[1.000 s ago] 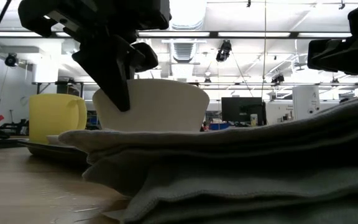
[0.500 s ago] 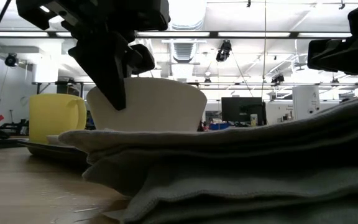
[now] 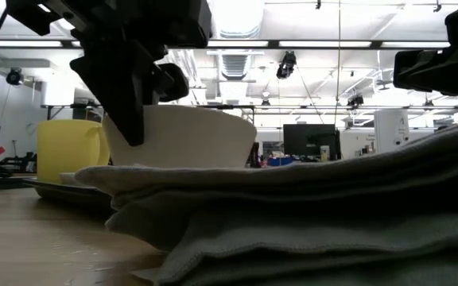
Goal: Set up tray
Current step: Put the gray bowl on top of the white plate on the black serving tray
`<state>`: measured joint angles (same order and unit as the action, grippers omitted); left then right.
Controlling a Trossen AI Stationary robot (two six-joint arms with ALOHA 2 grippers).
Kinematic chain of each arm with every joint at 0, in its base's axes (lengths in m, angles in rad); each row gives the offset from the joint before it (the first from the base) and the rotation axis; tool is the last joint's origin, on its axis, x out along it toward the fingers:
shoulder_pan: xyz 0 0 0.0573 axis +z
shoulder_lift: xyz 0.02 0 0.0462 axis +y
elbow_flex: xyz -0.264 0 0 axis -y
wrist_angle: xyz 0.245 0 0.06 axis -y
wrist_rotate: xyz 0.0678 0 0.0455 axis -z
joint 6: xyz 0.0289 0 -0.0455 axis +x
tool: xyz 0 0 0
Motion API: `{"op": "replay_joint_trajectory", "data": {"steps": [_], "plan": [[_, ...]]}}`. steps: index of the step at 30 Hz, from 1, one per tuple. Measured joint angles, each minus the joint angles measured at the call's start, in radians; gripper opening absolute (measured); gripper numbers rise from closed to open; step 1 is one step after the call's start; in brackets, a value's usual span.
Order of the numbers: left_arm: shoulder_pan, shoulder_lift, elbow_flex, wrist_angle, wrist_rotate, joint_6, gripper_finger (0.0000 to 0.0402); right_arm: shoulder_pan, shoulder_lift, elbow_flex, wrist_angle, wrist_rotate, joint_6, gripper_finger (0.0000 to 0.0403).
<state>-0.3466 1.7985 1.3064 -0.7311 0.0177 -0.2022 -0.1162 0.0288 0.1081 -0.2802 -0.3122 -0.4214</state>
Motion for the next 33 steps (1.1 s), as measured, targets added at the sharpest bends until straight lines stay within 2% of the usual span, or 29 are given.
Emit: {"op": "replay_joint_trajectory", "data": {"steps": [14,33], "plan": [[0.0,0.0,0.0,0.001,-0.015,-0.004,0.0098,0.0,0.0,0.0,0.0,0.0,0.0,0.0068],[0.0,-0.008,0.0,0.002,-0.017,-0.002,0.0101,0.0,0.0,0.0,0.0,0.0,0.0,0.0068]]}}
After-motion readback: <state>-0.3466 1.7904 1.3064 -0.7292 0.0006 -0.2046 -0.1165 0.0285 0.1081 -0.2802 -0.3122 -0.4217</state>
